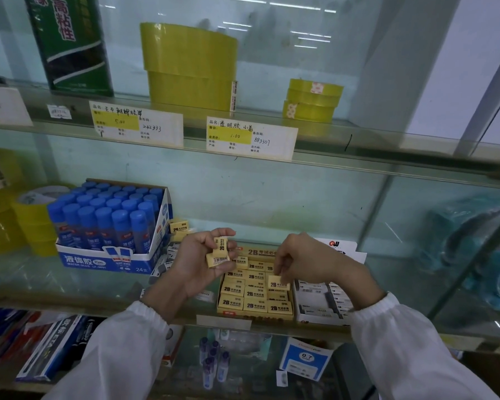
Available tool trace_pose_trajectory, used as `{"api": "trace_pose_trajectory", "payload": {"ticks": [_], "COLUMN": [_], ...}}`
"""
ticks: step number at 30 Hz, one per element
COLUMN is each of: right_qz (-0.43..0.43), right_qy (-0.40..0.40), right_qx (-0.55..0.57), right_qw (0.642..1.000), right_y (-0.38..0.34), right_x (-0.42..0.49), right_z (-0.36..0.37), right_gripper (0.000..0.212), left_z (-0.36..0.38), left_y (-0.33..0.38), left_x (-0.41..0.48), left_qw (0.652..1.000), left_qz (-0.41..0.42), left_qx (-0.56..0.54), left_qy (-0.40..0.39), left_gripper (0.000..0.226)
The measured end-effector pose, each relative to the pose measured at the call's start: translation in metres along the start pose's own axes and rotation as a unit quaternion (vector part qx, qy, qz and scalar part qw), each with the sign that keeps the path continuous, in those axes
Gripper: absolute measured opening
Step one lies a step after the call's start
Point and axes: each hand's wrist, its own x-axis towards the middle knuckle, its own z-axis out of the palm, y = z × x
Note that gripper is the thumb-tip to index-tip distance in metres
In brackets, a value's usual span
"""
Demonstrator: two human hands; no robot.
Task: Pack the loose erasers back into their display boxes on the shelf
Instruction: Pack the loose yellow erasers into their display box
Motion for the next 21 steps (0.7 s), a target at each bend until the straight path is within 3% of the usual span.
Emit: {"api": "trace_pose_trajectory", "payload": {"ticks": [4,11,13,16,18,21], "right_qz": [-0.018,-0.003,-0.01,0.002,0.011,0.026], "right_qy": [-0.072,-0.062,-0.009,0.1,0.121,0.15], "right_qx": [0.045,0.026,0.038,0.204,0.289,0.296], "right_qw": [0.996,0.998,0.999,0.974,0.95,0.943], "right_y": [0.002,0.002,-0.005,-0.022,-0.033,-0.038], "right_x": [-0.003,-0.003,-0.003,0.002,0.009,0.017], "right_z": [-0.002,0.005,0.002,0.004,0.011,0.023], "right_gripper": [0.015,0.015,0.014,0.02,0.026,0.024], "left_z": [-0.001,0.003,0.003,0.003,0.004,0.003], "left_y": [0.0,-0.002,-0.002,-0.002,-0.002,-0.002], "left_x": [-0.004,-0.004,-0.003,-0.004,-0.005,-0.005], "left_qw": [1.0,0.999,0.999,0.998,0.996,0.993], "left_qz": [-0.019,-0.021,-0.019,-0.022,-0.02,-0.009], "left_qx": [0.003,0.021,0.035,0.06,0.074,0.106], "left_qy": [-0.019,-0.024,-0.015,-0.019,-0.041,-0.051], "left_gripper": [0.035,0.037,0.038,0.039,0.038,0.036]}}
